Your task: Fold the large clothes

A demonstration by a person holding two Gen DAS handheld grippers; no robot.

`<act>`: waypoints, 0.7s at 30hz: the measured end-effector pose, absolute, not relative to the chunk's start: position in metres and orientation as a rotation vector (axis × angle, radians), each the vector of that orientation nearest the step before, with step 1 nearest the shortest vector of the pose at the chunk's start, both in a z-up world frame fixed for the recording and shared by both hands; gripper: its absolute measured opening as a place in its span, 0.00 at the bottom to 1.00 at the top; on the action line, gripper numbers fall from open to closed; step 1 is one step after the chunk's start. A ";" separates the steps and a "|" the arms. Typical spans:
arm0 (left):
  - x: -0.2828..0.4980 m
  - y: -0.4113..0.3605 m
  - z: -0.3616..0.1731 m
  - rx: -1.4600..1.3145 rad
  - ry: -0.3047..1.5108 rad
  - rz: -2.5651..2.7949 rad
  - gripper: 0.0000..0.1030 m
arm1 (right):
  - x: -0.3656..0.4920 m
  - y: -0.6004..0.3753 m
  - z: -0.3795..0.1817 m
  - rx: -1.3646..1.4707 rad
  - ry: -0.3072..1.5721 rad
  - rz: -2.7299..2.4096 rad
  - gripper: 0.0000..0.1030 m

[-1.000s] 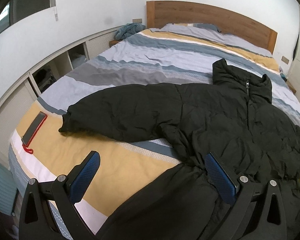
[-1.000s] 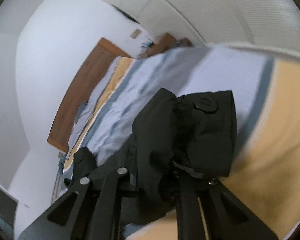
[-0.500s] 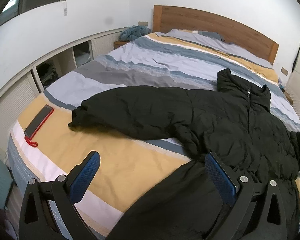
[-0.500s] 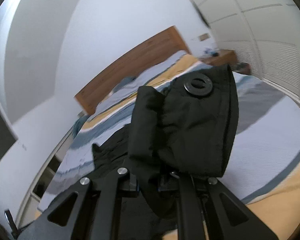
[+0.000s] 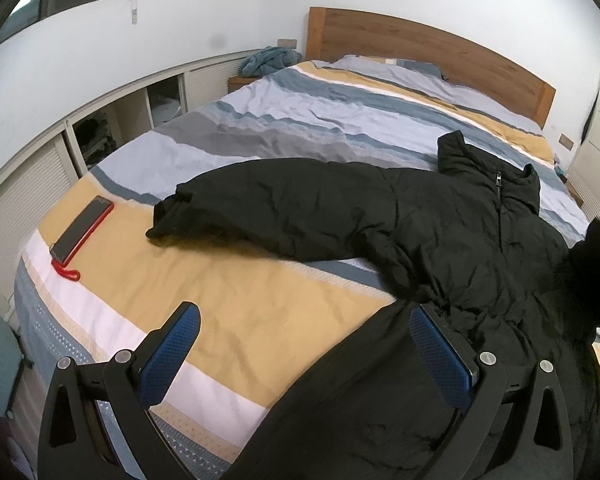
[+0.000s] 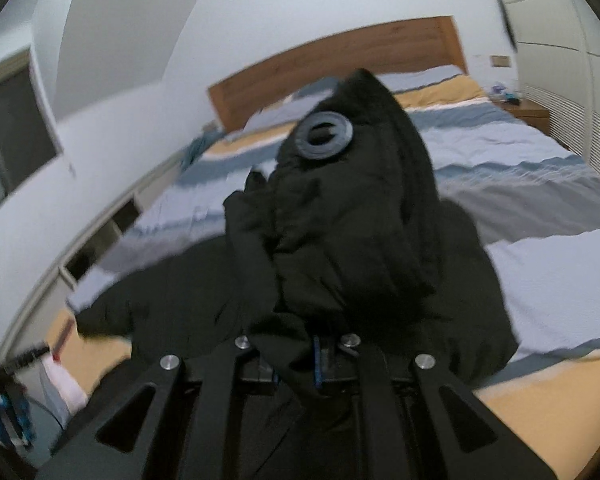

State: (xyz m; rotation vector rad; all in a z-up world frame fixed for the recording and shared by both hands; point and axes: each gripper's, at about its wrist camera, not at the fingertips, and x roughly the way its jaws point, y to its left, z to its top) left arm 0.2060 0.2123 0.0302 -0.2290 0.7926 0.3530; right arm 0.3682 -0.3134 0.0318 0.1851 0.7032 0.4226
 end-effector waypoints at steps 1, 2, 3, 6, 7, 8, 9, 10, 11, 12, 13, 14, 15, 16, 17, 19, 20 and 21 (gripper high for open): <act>0.205 0.213 0.029 -0.232 0.794 0.355 0.99 | 0.367 -0.307 0.026 0.169 0.719 0.426 0.11; 0.204 0.214 0.029 -0.236 0.794 0.357 0.99 | 0.365 -0.298 0.017 0.147 0.741 0.430 0.11; 0.203 0.215 0.029 -0.240 0.794 0.357 0.99 | 0.363 -0.288 0.009 0.122 0.765 0.430 0.11; 0.199 0.214 0.030 -0.240 0.793 0.351 0.99 | 0.362 -0.263 -0.013 0.043 0.830 0.426 0.14; 0.198 0.212 0.031 -0.236 0.794 0.348 0.99 | 0.361 -0.257 -0.021 0.019 0.851 0.420 0.14; 0.197 0.212 0.032 -0.234 0.794 0.346 0.99 | 0.361 -0.253 -0.028 0.010 0.871 0.420 0.15; 0.196 0.211 0.033 -0.233 0.794 0.344 0.99 | 0.361 -0.249 -0.031 0.006 0.883 0.420 0.15; 0.194 0.210 0.035 -0.233 0.793 0.342 0.99 | 0.361 -0.248 -0.034 0.004 0.895 0.418 0.16; 0.193 0.209 0.037 -0.232 0.790 0.341 0.99 | 0.360 -0.246 -0.036 0.001 0.904 0.417 0.19; 0.192 0.206 0.040 -0.231 0.786 0.339 0.99 | 0.362 -0.243 -0.035 -0.003 0.909 0.420 0.23; 0.190 0.203 0.043 -0.230 0.782 0.337 0.99 | 0.360 -0.241 -0.034 -0.006 0.914 0.434 0.26; 0.189 0.200 0.046 -0.228 0.777 0.336 0.99 | 0.359 -0.240 -0.034 -0.005 0.919 0.453 0.40; 0.188 0.196 0.049 -0.230 0.772 0.331 0.99 | 0.356 -0.237 -0.032 -0.004 0.924 0.483 0.52; 0.187 0.192 0.053 -0.237 0.765 0.316 0.99 | 0.351 -0.233 -0.030 -0.014 0.923 0.502 0.54; 0.186 0.189 0.055 -0.243 0.760 0.300 0.99 | 0.347 -0.228 -0.029 -0.027 0.919 0.513 0.54; 0.184 0.178 0.061 -0.239 0.749 0.268 0.99 | 0.337 -0.223 -0.022 -0.032 0.907 0.558 0.55; 0.185 0.169 0.064 -0.228 0.748 0.257 0.99 | 0.333 -0.222 -0.019 -0.026 0.899 0.575 0.55; 0.187 0.160 0.067 -0.220 0.753 0.240 0.99 | 0.328 -0.224 -0.012 -0.010 0.887 0.609 0.55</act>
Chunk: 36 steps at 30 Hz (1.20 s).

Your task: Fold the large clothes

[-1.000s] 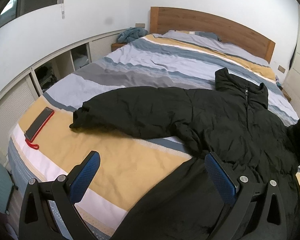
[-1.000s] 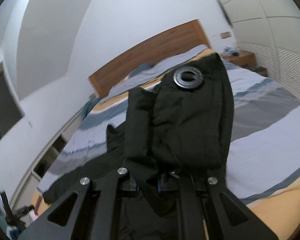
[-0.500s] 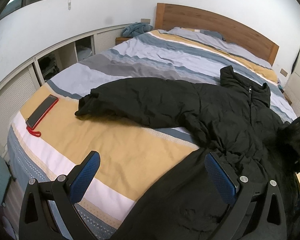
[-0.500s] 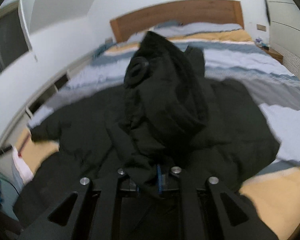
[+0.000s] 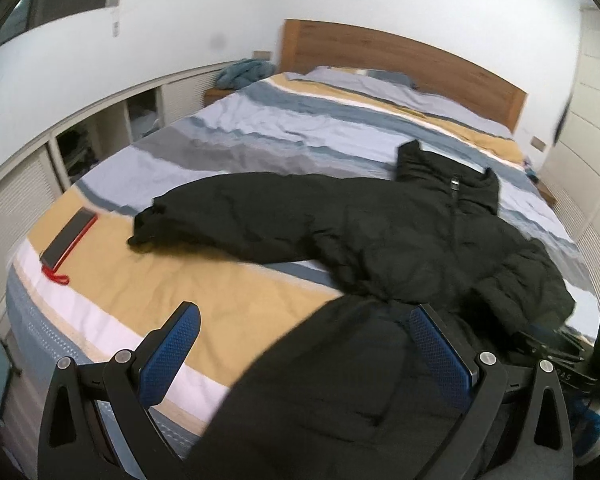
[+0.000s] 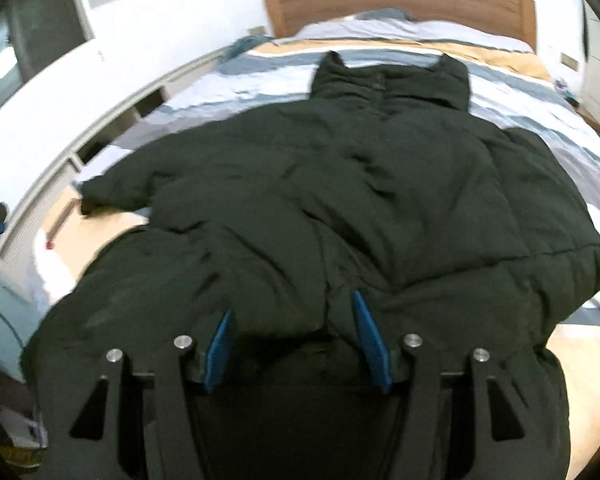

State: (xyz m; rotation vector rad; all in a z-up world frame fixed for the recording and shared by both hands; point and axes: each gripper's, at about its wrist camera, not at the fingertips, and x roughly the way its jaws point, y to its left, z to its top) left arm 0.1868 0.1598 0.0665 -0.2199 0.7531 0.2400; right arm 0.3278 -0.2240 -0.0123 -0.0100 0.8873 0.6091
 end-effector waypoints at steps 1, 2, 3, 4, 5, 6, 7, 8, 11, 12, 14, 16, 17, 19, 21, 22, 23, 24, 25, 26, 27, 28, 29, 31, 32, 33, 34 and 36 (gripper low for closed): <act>0.189 0.149 0.068 -0.212 0.763 0.217 0.99 | 0.323 -0.225 -0.007 0.007 0.878 0.644 0.55; 0.193 0.140 0.069 -0.204 0.772 0.198 0.99 | 0.318 -0.228 -0.002 0.020 0.866 0.673 0.55; 0.197 0.129 0.069 -0.196 0.786 0.176 0.99 | 0.315 -0.230 0.002 0.021 0.855 0.684 0.55; 0.203 0.116 0.068 -0.188 0.806 0.147 0.99 | 0.311 -0.236 0.008 0.017 0.838 0.690 0.55; 0.207 0.107 0.067 -0.182 0.818 0.126 0.99 | 0.308 -0.241 0.013 0.016 0.827 0.689 0.55; 0.213 0.095 0.065 -0.172 0.828 0.102 0.99 | 0.307 -0.249 0.017 0.021 0.813 0.682 0.55; 0.221 0.079 0.063 -0.157 0.838 0.077 0.99 | 0.307 -0.261 0.022 0.031 0.798 0.665 0.55; 0.227 0.068 0.061 -0.147 0.845 0.060 0.99 | 0.309 -0.274 0.025 0.041 0.787 0.638 0.55; 0.251 0.026 0.055 -0.105 0.858 0.005 0.99 | 0.318 -0.311 0.030 0.032 0.764 0.528 0.55; 0.259 0.013 0.052 -0.094 0.862 -0.011 0.99 | 0.324 -0.325 0.031 0.014 0.760 0.476 0.55; 0.279 -0.018 0.044 -0.079 0.874 -0.056 0.99 | 0.336 -0.349 0.031 0.004 0.757 0.398 0.55; 0.301 -0.047 0.034 -0.071 0.889 -0.104 0.99 | 0.347 -0.368 0.030 0.020 0.754 0.356 0.55; 0.310 -0.058 0.029 -0.066 0.895 -0.119 0.99 | 0.353 -0.377 0.030 0.024 0.751 0.332 0.55; 0.329 -0.079 0.018 -0.057 0.901 -0.143 0.99 | 0.365 -0.388 0.026 0.028 0.747 0.307 0.55; 0.350 -0.096 0.004 -0.044 0.907 -0.149 0.99 | 0.378 -0.394 0.020 0.027 0.748 0.294 0.55; 0.357 -0.100 -0.003 -0.041 0.915 -0.142 0.99 | 0.385 -0.395 0.016 0.024 0.751 0.291 0.55; 0.365 -0.104 -0.013 -0.037 0.928 -0.128 0.99 | 0.389 -0.395 0.012 0.024 0.755 0.292 0.55; 0.372 -0.105 -0.022 -0.031 0.944 -0.109 0.99 | 0.395 -0.393 0.006 0.025 0.761 0.297 0.55; 0.380 -0.102 -0.035 -0.022 0.966 -0.080 0.99 | 0.400 -0.391 0.001 0.025 0.768 0.305 0.55; 0.383 -0.099 -0.044 -0.016 0.981 -0.061 0.99 | 0.403 -0.390 -0.005 0.025 0.773 0.313 0.55; 0.386 -0.094 -0.052 -0.011 0.995 -0.043 0.99 | 0.406 -0.388 -0.011 0.024 0.779 0.321 0.55; 0.388 -0.086 -0.063 -0.017 1.014 -0.024 1.00 | 0.409 -0.384 -0.018 0.024 0.787 0.329 0.55; 0.388 -0.080 -0.068 -0.031 1.024 -0.019 1.00 | 0.411 -0.382 -0.024 0.026 0.794 0.337 0.55; 0.387 -0.067 -0.073 -0.061 1.035 -0.012 1.00 | 0.414 -0.380 -0.034 0.030 0.806 0.350 0.55; 0.385 -0.061 -0.073 -0.064 1.036 -0.007 1.00 | 0.414 -0.380 -0.038 0.030 0.810 0.353 0.55; 0.384 -0.057 -0.073 -0.070 1.039 -0.010 1.00 | 0.414 -0.381 -0.041 0.028 0.812 0.355 0.55; 0.383 -0.055 -0.073 -0.074 1.042 -0.013 1.00 | 0.415 -0.382 -0.043 0.028 0.814 0.358 0.55; 0.380 -0.050 -0.071 -0.062 1.042 0.004 1.00 | 0.415 -0.384 -0.044 0.023 0.820 0.359 0.55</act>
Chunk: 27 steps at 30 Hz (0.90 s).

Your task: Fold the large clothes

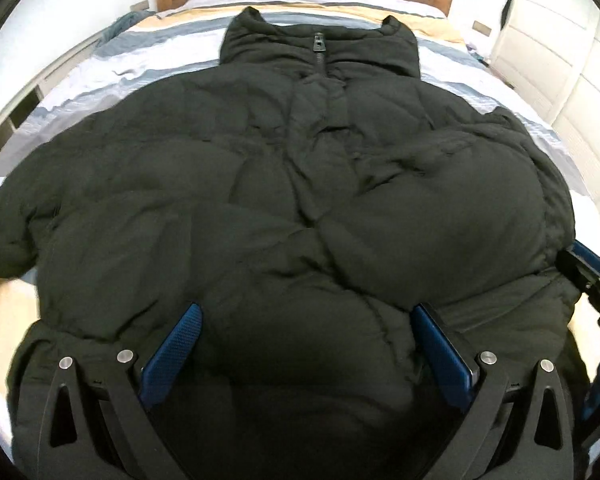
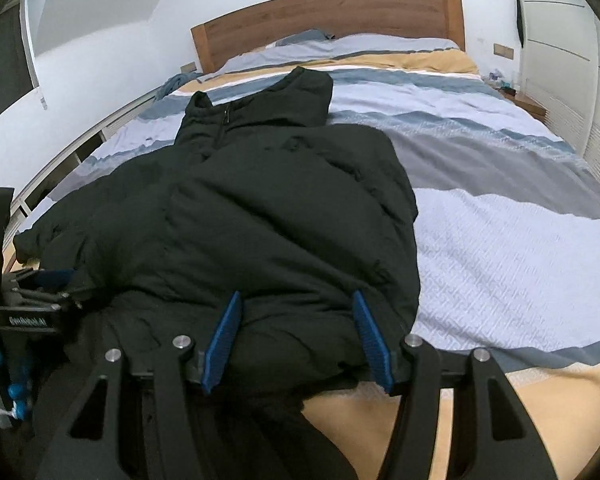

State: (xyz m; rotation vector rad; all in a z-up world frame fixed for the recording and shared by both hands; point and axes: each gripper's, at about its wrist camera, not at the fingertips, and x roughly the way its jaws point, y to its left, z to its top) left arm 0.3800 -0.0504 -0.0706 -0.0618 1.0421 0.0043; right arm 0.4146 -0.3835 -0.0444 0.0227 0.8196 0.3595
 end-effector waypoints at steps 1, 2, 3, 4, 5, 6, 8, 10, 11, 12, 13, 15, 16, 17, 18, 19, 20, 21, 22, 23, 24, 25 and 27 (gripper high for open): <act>0.378 -0.050 -0.069 -0.057 1.039 0.006 1.00 | 0.413 -0.383 -0.044 0.016 0.821 0.356 0.55; 0.378 -0.050 -0.067 -0.051 1.038 0.012 1.00 | 0.413 -0.384 -0.043 0.005 0.825 0.351 0.55; 0.376 -0.049 -0.064 -0.041 1.030 0.026 1.00 | 0.412 -0.385 -0.041 -0.010 0.829 0.339 0.55; 0.372 -0.050 -0.058 -0.023 1.005 0.040 0.99 | 0.410 -0.386 -0.037 -0.029 0.826 0.319 0.55; 0.369 -0.050 -0.052 -0.002 0.976 0.045 0.99 | 0.408 -0.387 -0.033 -0.042 0.817 0.300 0.55; 0.365 -0.049 -0.047 0.011 0.950 0.049 0.99 | 0.407 -0.390 -0.029 -0.045 0.806 0.281 0.55; 0.363 -0.050 -0.039 -0.009 0.917 0.029 0.99 | 0.404 -0.394 -0.020 -0.013 0.784 0.269 0.55; 0.366 -0.051 -0.041 -0.039 0.930 0.000 0.99 | 0.402 -0.392 -0.017 0.007 0.778 0.281 0.55; 0.368 -0.053 -0.046 -0.037 0.946 -0.006 0.99 | 0.400 -0.386 -0.017 0.008 0.778 0.293 0.55; 0.371 -0.055 -0.053 -0.022 0.970 -0.005 0.99 | 0.399 -0.381 -0.019 0.005 0.785 0.302 0.55; 0.373 -0.056 -0.062 -0.006 1.005 0.004 0.99 | 0.399 -0.374 -0.023 -0.004 0.799 0.307 0.55; 0.373 -0.052 -0.071 -0.027 1.041 0.004 1.00 | 0.398 -0.367 -0.032 -0.012 0.831 0.302 0.55; 0.370 -0.049 -0.070 -0.041 1.038 0.004 1.00 | 0.397 -0.367 -0.037 0.002 0.850 0.294 0.55; 0.364 -0.048 -0.064 -0.036 1.023 0.008 1.00 | 0.395 -0.367 -0.039 0.015 0.864 0.283 0.55; 0.360 -0.048 -0.059 -0.023 1.009 0.010 0.99 | 0.393 -0.369 -0.040 0.023 0.872 0.274 0.55; 0.355 -0.048 -0.054 -0.012 0.997 0.011 0.99 | 0.390 -0.370 -0.039 0.027 0.878 0.264 0.55; 0.348 -0.048 -0.048 -0.002 0.982 0.011 0.99 | 0.387 -0.371 -0.039 0.026 0.882 0.256 0.55; 0.342 -0.048 -0.042 0.002 0.968 0.012 0.99 | 0.383 -0.371 -0.038 0.019 0.891 0.241 0.55; 0.334 -0.047 -0.035 0.002 0.951 0.012 0.99 | 0.379 -0.370 -0.037 0.015 0.899 0.232 0.55; 0.326 -0.046 -0.030 -0.001 0.937 0.013 0.99 | 0.374 -0.369 -0.035 0.013 0.909 0.224 0.55; 0.318 -0.044 -0.025 -0.007 0.922 0.014 0.99 | 0.368 -0.367 -0.034 0.013 0.915 0.221 0.55; 0.307 -0.042 -0.018 -0.012 0.902 0.017 0.99 | 0.360 -0.365 -0.031 0.011 0.918 0.220 0.55; 0.287 -0.040 -0.008 -0.014 0.873 0.021 0.99 | 0.346 -0.362 -0.026 0.011 0.920 0.215 0.55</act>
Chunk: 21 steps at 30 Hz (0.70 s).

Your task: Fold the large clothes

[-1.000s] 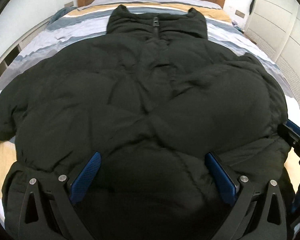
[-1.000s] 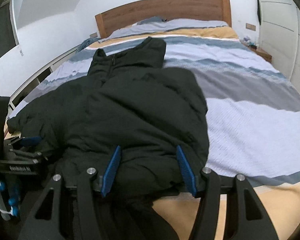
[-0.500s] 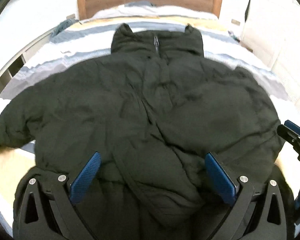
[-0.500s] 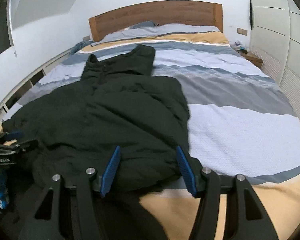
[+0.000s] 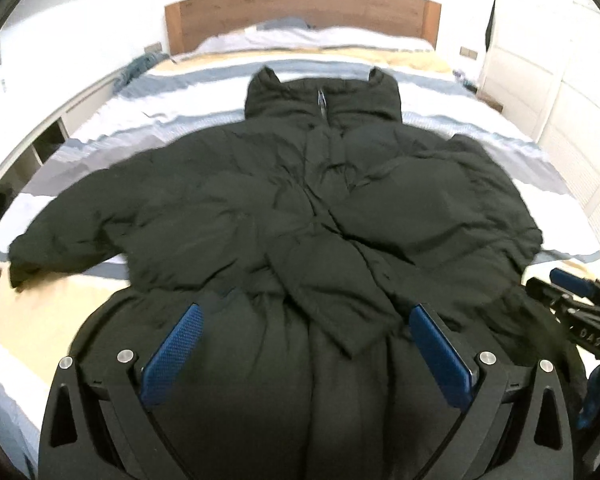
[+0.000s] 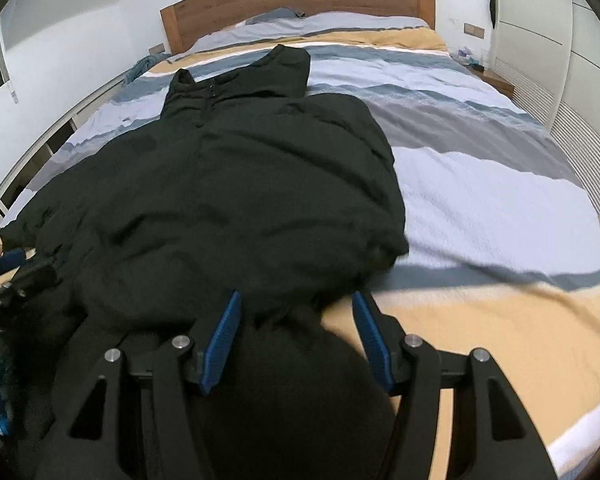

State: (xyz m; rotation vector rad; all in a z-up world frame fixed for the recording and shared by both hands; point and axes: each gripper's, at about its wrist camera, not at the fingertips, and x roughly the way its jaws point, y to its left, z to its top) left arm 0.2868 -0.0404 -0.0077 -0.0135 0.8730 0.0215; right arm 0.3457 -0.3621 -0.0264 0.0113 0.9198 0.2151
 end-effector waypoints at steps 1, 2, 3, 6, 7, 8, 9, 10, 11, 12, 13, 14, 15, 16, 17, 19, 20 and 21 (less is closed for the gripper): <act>0.277 -0.039 -0.003 -0.013 0.861 0.024 0.99 | 0.336 -0.361 -0.023 0.019 0.918 0.213 0.55; 0.266 -0.036 0.002 -0.010 0.846 0.028 0.99 | 0.327 -0.360 -0.020 0.030 0.915 0.211 0.55; 0.256 -0.033 0.007 -0.007 0.833 0.029 0.99 | 0.318 -0.359 -0.017 0.038 0.913 0.208 0.55; 0.228 -0.026 0.019 -0.004 0.801 0.028 0.99 | 0.290 -0.355 -0.009 0.069 0.911 0.190 0.55; 0.217 -0.022 0.023 -0.006 0.790 0.030 0.99 | 0.279 -0.353 -0.007 0.082 0.908 0.183 0.55; 0.211 -0.018 0.026 -0.009 0.784 0.033 0.99 | 0.270 -0.353 -0.005 0.095 0.906 0.176 0.55; 0.203 -0.013 0.030 -0.016 0.776 0.035 0.99 | 0.262 -0.352 -0.002 0.105 0.905 0.170 0.55; 0.194 -0.008 0.034 -0.025 0.765 0.038 0.99 | 0.252 -0.351 0.000 0.118 0.903 0.163 0.55; 0.186 -0.004 0.038 -0.032 0.755 0.040 0.99 | 0.244 -0.351 0.003 0.129 0.901 0.158 0.55; 0.177 -0.001 0.041 -0.038 0.744 0.041 0.99 | 0.237 -0.350 0.005 0.134 0.899 0.154 0.55; 0.167 0.005 0.045 -0.044 0.731 0.043 0.99 | 0.229 -0.348 0.008 0.135 0.897 0.149 0.55; 0.160 0.007 0.047 -0.047 0.723 0.045 0.99 | 0.222 -0.347 0.010 0.133 0.894 0.144 0.55; 0.152 0.012 0.050 -0.052 0.715 0.047 0.99 | 0.216 -0.346 0.013 0.131 0.891 0.139 0.55; 0.146 0.016 0.051 -0.056 0.711 0.048 0.99 | 0.209 -0.344 0.016 0.129 0.888 0.133 0.55; 0.139 0.020 0.053 -0.059 0.706 0.048 0.99 | 0.205 -0.343 0.018 0.129 0.885 0.130 0.55; 0.124 0.028 0.057 -0.060 0.697 0.049 0.99 | 0.192 -0.338 0.025 0.127 0.875 0.126 0.55; 0.119 0.030 0.058 -0.060 0.691 0.052 0.99 | 0.188 -0.337 0.028 0.123 0.869 0.124 0.55; 0.112 0.035 0.061 -0.063 0.682 0.055 0.99 | 0.184 -0.336 0.030 0.121 0.864 0.123 0.55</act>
